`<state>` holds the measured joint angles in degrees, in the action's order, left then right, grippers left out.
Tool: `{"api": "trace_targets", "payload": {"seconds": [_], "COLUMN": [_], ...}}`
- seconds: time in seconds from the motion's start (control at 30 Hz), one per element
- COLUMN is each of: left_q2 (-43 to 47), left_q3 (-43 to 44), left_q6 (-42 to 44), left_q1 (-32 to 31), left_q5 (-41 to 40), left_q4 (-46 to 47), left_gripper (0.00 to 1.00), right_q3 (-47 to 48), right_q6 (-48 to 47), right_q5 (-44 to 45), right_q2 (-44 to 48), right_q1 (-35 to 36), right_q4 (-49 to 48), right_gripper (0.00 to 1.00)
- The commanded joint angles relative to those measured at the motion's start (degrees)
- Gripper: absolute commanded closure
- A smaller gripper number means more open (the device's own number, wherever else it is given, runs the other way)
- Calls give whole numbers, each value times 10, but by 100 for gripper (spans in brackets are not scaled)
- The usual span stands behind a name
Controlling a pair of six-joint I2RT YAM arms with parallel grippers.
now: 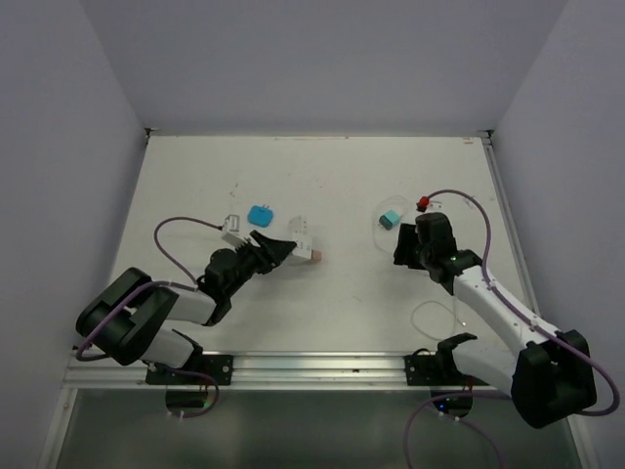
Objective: Pull the plug off the socket
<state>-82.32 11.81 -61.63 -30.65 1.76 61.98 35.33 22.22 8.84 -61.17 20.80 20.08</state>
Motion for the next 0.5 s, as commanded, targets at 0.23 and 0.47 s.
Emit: {"api": "trace_targets", "payload": {"seconds": [0.23,0.47], "left_q2": [16,16], "left_q3": [-36,-42], "left_q6": [43,48], "left_q1": [-1,0], "left_q5": [126,155], "left_q4": [37,23], "left_gripper": [100,100], "right_q3": [76,94], "right_q6": [34,27], "right_q5": [47,41], "right_q2": [-109,-175], "right_q1": [-93,-109], "right_q4": [-12,-36], "right_gripper": [100,83]}}
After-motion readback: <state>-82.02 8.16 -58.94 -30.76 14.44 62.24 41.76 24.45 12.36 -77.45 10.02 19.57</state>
